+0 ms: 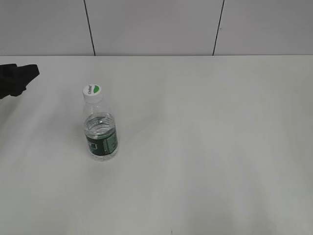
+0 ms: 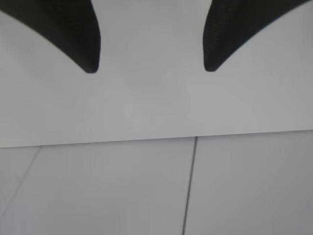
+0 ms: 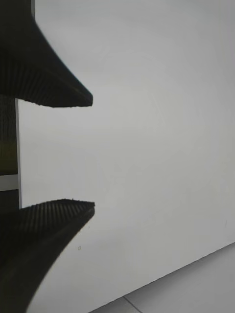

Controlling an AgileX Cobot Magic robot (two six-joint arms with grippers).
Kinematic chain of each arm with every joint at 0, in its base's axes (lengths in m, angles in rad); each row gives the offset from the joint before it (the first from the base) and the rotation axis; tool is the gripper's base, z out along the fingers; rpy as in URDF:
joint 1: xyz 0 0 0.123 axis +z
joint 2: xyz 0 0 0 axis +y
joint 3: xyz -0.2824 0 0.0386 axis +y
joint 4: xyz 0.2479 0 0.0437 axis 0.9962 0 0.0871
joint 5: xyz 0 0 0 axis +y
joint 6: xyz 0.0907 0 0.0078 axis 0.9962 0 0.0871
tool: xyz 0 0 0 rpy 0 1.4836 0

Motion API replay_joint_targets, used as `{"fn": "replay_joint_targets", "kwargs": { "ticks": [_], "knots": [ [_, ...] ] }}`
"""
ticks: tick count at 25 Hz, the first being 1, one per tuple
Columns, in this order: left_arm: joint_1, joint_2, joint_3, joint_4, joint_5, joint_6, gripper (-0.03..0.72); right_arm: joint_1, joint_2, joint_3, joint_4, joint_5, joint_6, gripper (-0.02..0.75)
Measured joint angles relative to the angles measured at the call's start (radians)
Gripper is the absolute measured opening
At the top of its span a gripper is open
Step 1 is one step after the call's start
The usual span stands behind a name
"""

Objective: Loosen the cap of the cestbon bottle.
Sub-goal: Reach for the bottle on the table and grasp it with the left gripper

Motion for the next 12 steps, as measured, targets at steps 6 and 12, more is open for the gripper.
{"fn": "replay_joint_targets", "kwargs": {
  "ticks": [6,12],
  "knots": [
    [0.073,0.097,-0.141,0.455,-0.125,-0.285,0.417,0.0,0.0,0.0,0.0,0.0,0.0,0.457],
    [0.077,0.111,-0.211,0.68,-0.131,-0.367,0.375,0.0,0.0,0.0,0.0,0.0,0.0,0.457]
  ]
}}
